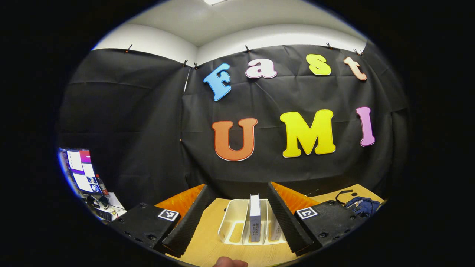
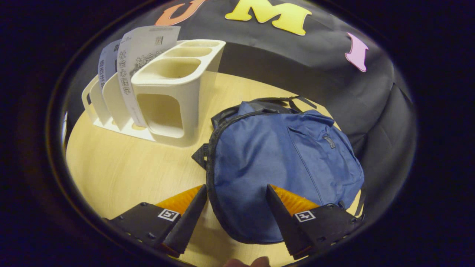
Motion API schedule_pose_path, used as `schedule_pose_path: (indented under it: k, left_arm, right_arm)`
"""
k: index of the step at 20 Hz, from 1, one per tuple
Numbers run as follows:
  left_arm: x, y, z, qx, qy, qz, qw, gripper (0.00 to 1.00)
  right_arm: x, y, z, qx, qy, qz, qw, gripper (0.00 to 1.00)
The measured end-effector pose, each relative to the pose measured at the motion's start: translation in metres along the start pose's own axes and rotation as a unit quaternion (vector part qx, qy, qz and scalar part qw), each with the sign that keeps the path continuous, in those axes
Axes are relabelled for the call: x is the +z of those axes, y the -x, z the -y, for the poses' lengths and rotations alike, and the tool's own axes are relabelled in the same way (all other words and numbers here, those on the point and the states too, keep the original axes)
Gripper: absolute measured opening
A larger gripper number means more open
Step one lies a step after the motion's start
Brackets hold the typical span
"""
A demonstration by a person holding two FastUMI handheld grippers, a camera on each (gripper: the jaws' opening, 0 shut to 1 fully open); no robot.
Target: Open the schoolbag, grab two books from the bookshelf and put them into the schoolbag.
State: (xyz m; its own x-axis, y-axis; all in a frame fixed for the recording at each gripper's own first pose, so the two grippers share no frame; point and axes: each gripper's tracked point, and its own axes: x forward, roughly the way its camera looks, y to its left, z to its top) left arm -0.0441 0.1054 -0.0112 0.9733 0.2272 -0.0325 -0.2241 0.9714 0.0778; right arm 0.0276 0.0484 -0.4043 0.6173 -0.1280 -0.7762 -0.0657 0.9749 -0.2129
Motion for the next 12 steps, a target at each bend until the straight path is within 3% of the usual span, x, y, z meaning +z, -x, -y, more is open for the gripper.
schedule_pose_path:
  k: [7,10,12]
  left_arm:
    - [-0.002,0.002,-0.011,0.011,-0.006,-0.006,1.000,0.98]
    - [-0.003,0.003,-0.013,0.012,-0.005,-0.007,1.000,0.98]
    - [-0.003,0.004,-0.013,0.012,-0.003,-0.007,1.000,0.98]
  right_arm:
    - [0.003,-0.013,0.010,-0.038,-0.009,0.017,0.999,0.99]
    - [0.007,-0.016,0.016,-0.043,-0.014,0.023,0.999,0.92]
    - [0.005,-0.017,0.010,-0.025,-0.018,0.018,0.999,0.77]
